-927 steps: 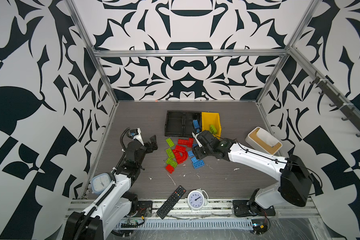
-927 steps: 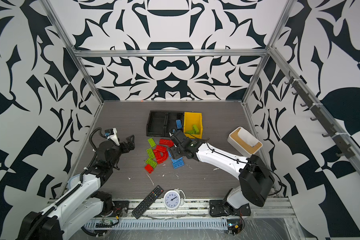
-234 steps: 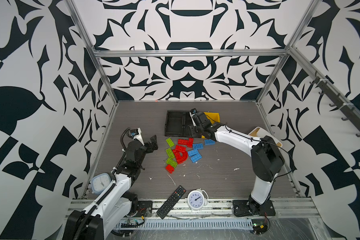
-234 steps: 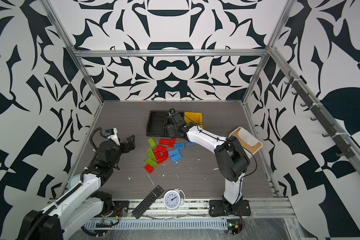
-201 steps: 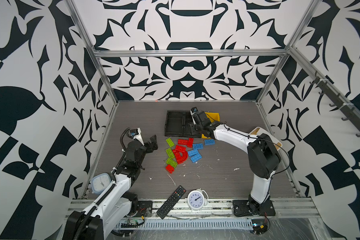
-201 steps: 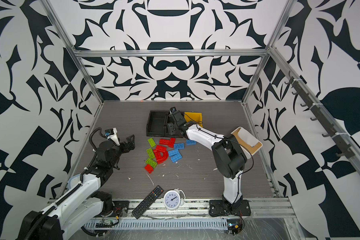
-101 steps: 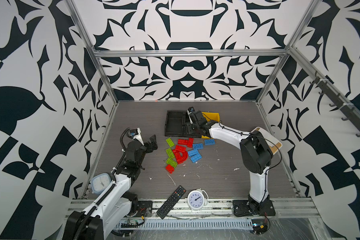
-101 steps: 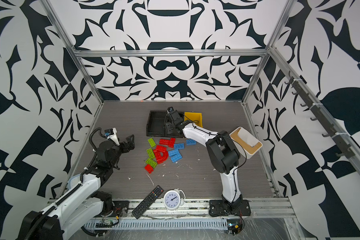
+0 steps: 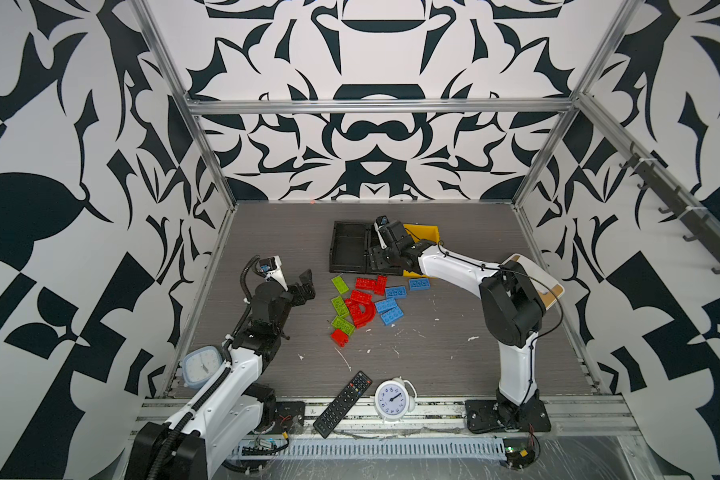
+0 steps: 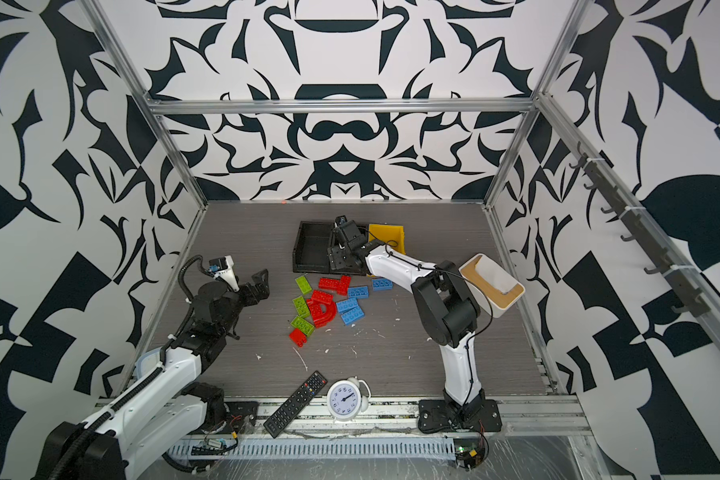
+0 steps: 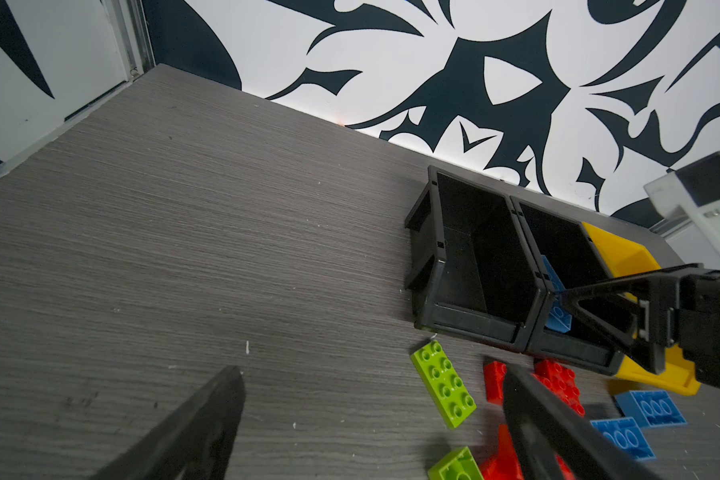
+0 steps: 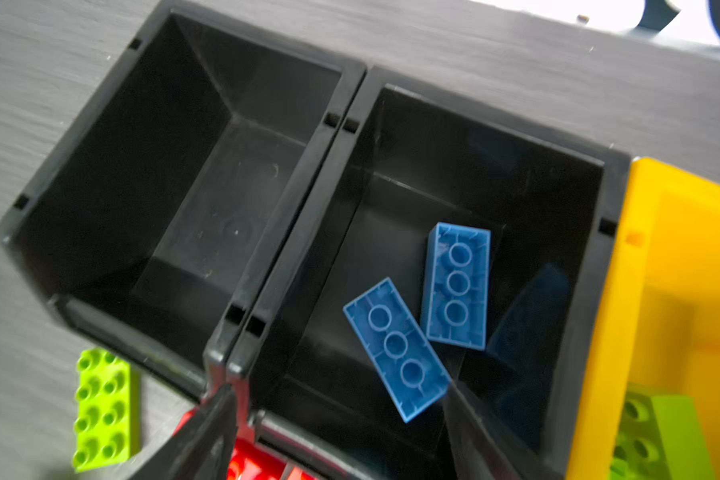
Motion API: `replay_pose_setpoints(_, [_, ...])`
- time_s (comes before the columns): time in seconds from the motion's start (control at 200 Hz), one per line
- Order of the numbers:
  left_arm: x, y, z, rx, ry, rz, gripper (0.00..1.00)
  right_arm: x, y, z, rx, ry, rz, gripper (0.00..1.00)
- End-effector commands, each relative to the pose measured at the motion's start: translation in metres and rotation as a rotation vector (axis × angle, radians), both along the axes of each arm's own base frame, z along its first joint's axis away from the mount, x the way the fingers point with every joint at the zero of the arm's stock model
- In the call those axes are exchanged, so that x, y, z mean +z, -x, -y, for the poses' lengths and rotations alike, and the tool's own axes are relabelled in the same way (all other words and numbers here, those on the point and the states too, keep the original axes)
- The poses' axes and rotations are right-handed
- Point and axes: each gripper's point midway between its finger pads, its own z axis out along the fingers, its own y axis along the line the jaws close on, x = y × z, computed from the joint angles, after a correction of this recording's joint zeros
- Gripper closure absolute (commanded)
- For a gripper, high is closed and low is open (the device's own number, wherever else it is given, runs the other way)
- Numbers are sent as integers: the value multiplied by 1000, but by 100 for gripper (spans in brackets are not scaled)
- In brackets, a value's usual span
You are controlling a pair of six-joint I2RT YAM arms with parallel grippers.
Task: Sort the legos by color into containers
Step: 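Carry the blue brick into the same black bin and open the right gripper, then move the right gripper back over the blue bricks near the red pieces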
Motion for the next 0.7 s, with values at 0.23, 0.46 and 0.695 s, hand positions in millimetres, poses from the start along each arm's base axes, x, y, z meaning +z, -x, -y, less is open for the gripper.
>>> replay_pose_setpoints(0.23, [1,0,-3,17,5,5,1,43,89,9,123,-2,2,21])
replay_pose_setpoints(0.46, [1,1,-3,15,13,6,1,27,143,31,193,15,-61,21])
replay_pose_setpoints(0.695, [1,0,-1,7,14,1,1,-3,166,38,220,43,-126,22])
